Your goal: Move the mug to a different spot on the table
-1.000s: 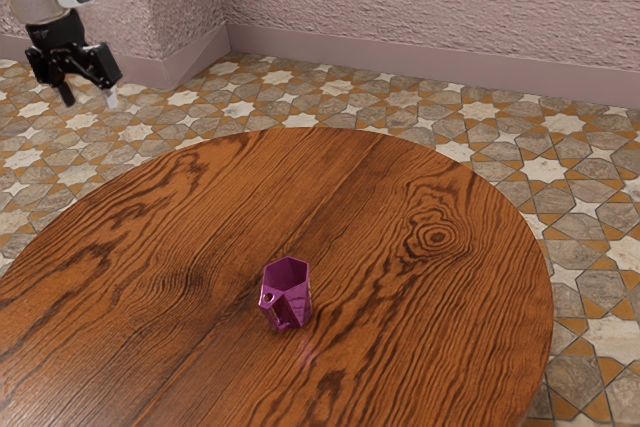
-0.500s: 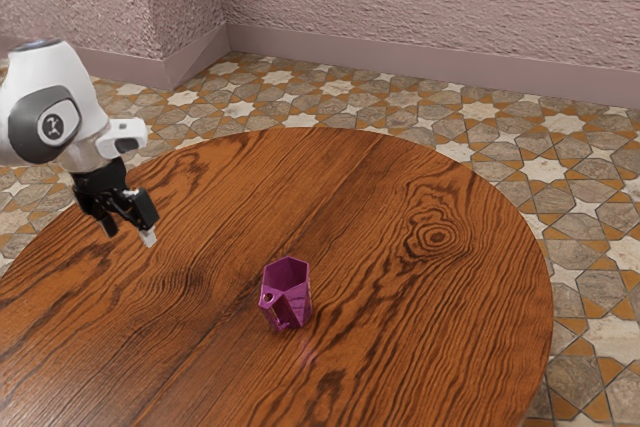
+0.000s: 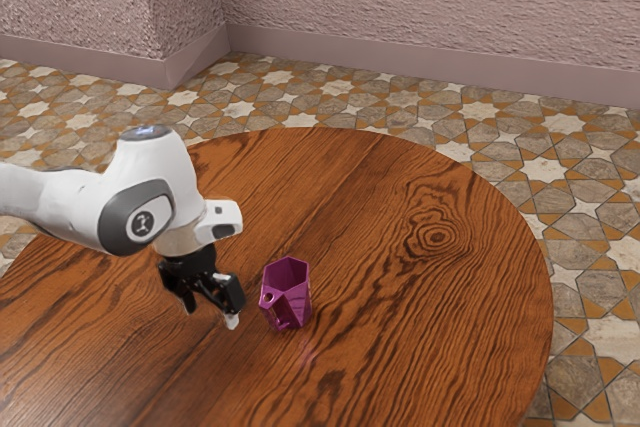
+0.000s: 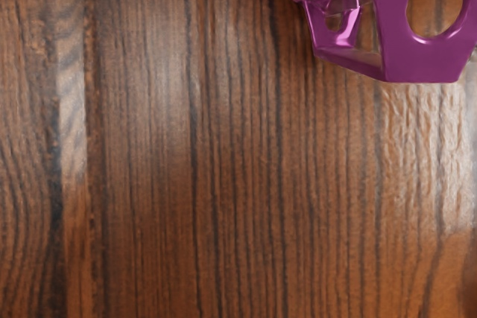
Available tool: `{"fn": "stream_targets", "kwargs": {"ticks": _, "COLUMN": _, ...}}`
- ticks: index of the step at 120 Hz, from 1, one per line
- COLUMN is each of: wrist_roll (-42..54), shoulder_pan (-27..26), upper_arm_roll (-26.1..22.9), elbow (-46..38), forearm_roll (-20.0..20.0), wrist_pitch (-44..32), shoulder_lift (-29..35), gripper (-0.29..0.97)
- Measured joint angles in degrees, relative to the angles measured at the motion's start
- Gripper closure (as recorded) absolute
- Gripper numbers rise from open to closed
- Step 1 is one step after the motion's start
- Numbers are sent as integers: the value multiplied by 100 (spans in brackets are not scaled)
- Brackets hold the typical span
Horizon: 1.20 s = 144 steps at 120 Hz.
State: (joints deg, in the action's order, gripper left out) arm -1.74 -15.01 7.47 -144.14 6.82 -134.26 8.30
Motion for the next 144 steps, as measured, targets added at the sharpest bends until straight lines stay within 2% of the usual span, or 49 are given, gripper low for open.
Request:
{"fn": "stream_targets", "kwargs": {"ticks": 15, "wrist_roll": -480, "shoulder_pan": -161, "upper_arm_roll": -39, "elbow": -2, "forearm_roll": 2, "wrist_pitch": -499, "shoulder_lift": -419, "gripper": 3}}
{"fn": "stream_targets", "kwargs": {"ticks": 47, "wrist_roll": -1240, "shoulder_pan": -387, "upper_arm_roll": -44, "elbow": -113, "forearm_roll": -54, "wrist_pitch": -1242, "shoulder_lift": -876, "gripper": 5}}
{"fn": "stream_targets", "kwargs": {"ticks": 60, "wrist_roll": -1457, "shoulder_pan": -482, "upper_arm_roll": -39, "elbow": -99, "forearm_roll": -438, "wrist_pitch": -1580, "shoulder_lift": -984, "gripper": 7}}
{"fn": "stream_targets", "kwargs": {"ticks": 73, "wrist_roll": -1637, "shoulder_pan": -525, "upper_arm_roll": -36, "elbow": -84, "forearm_roll": -640, "wrist_pitch": -2004, "shoulder_lift": -1104, "gripper": 11}}
{"fn": "stream_targets", "kwargs": {"ticks": 93, "wrist_roll": -1859, "shoulder_pan": -446, "upper_arm_roll": -35, "elbow": -81, "forearm_roll": -748, "wrist_pitch": -2485, "shoulder_lift": -1186, "gripper": 24}}
{"fn": "stream_targets", "kwargs": {"ticks": 120, "wrist_roll": -2075, "shoulder_pan": -480, "upper_arm_roll": -35, "elbow": -81, "forearm_roll": -781, "wrist_pitch": -2768, "shoulder_lift": -1172, "gripper": 41}}
{"fn": "stream_targets", "kwargs": {"ticks": 144, "wrist_roll": -2211, "shoulder_pan": -569, "upper_arm_roll": -34, "elbow": -81, "forearm_roll": -787, "wrist_pitch": -2923, "shoulder_lift": -1164, "gripper": 49}}
